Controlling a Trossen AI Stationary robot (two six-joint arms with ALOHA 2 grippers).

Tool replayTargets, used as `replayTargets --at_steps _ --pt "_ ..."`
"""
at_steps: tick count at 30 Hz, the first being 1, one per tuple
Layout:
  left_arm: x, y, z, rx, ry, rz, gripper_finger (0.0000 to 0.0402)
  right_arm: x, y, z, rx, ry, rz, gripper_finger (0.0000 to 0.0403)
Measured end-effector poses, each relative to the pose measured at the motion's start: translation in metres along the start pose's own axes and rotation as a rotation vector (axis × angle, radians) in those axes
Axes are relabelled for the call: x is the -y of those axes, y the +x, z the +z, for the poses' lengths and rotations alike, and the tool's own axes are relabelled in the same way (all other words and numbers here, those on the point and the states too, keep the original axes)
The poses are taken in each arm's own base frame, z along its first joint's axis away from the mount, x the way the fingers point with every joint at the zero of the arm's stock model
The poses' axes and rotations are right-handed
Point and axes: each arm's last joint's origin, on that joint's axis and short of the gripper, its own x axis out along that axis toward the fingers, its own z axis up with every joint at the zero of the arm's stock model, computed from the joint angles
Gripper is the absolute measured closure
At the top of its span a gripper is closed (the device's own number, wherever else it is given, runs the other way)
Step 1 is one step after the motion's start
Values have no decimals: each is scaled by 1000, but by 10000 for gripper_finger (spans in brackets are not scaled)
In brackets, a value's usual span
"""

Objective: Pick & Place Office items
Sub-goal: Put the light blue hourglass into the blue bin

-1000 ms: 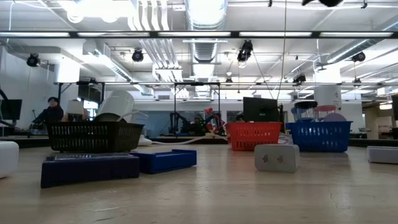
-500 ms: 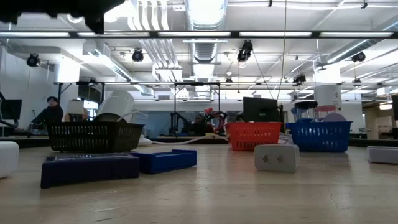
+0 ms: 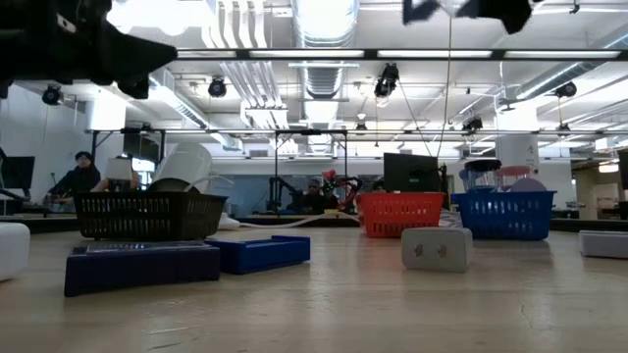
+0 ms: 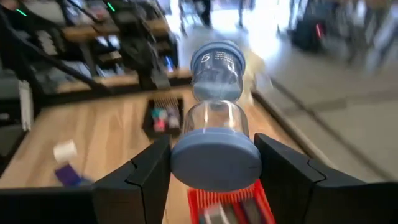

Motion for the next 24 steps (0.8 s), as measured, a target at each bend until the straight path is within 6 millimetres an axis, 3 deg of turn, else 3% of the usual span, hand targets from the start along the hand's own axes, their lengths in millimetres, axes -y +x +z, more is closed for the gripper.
replayTargets --at_steps 6,11,15,24 --pt "0 -1 -6 -13 65 7 387 7 -23 7 -288 119 -166 207" --pt "0 -1 -6 -14 112 21 391 8 -27 8 -529 191 -276 207" --pt "0 -1 -5 -14 137 22 390 7 -20 2 -729 189 -354 207" --pt "0 -1 -5 -9 153 22 392 -2 13 -14 -989 165 -291 207"
